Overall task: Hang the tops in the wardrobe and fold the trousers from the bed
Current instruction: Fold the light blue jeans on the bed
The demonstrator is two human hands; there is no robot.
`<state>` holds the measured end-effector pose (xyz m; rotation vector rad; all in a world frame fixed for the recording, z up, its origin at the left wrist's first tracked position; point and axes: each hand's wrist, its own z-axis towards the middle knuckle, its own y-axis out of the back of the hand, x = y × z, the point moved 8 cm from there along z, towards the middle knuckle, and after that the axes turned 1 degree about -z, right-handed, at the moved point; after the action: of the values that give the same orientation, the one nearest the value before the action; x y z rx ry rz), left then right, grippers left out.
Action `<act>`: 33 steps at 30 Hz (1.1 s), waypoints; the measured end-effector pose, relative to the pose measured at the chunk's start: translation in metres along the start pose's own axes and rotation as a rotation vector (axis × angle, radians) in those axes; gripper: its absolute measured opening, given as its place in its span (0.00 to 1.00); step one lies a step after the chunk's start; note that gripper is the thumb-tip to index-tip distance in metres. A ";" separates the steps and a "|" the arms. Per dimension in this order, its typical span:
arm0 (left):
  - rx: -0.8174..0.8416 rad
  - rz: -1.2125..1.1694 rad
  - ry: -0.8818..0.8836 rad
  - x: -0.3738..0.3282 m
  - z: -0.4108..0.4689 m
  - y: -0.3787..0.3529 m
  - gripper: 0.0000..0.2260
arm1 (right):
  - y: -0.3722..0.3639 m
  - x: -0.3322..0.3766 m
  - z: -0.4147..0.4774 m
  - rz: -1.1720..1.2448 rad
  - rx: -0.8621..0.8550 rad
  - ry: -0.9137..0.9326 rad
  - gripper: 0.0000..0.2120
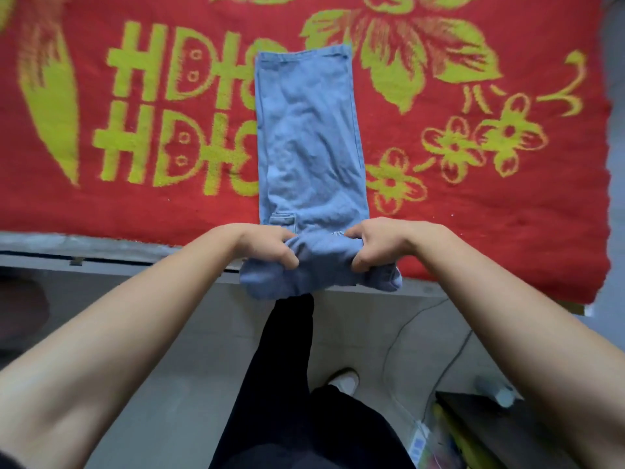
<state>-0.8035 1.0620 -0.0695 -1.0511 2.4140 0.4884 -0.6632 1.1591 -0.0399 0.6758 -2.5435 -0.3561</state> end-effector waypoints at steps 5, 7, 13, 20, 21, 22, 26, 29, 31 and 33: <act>-0.354 -0.083 -0.012 0.017 0.007 0.110 0.10 | 0.098 -0.024 0.031 0.186 -0.324 -0.018 0.28; -0.517 -0.209 -0.017 0.031 0.021 0.148 0.06 | 0.128 -0.038 0.055 0.281 -0.475 -0.055 0.29; -0.835 -0.002 0.071 0.054 0.085 0.201 0.12 | 0.151 -0.063 0.141 0.305 -0.625 -0.207 0.24; -0.906 0.316 0.094 0.067 0.148 0.202 0.19 | 0.126 -0.103 0.201 0.283 -0.638 -0.362 0.21; -0.904 0.309 0.091 0.070 0.153 0.204 0.19 | 0.127 -0.106 0.207 0.259 -0.620 -0.383 0.21; -0.901 0.304 0.090 0.071 0.156 0.205 0.19 | 0.128 -0.108 0.212 0.225 -0.594 -0.406 0.22; -0.847 0.317 0.085 0.068 0.152 0.206 0.18 | 0.138 -0.111 0.214 0.141 -0.419 -0.445 0.27; -0.922 0.274 0.099 0.062 0.137 0.221 0.17 | 0.155 -0.109 0.216 0.194 -0.233 -0.402 0.37; -1.058 0.124 0.126 0.062 0.130 0.244 0.19 | 0.188 -0.109 0.215 0.239 -0.330 -0.401 0.38; -1.147 -0.117 0.184 0.069 0.132 0.272 0.24 | 0.229 -0.115 0.216 0.308 -0.595 -0.419 0.32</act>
<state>-1.0142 1.2612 -0.1798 -1.6821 2.1046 1.9141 -0.7769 1.4384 -0.1848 -0.0229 -2.6429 -1.1780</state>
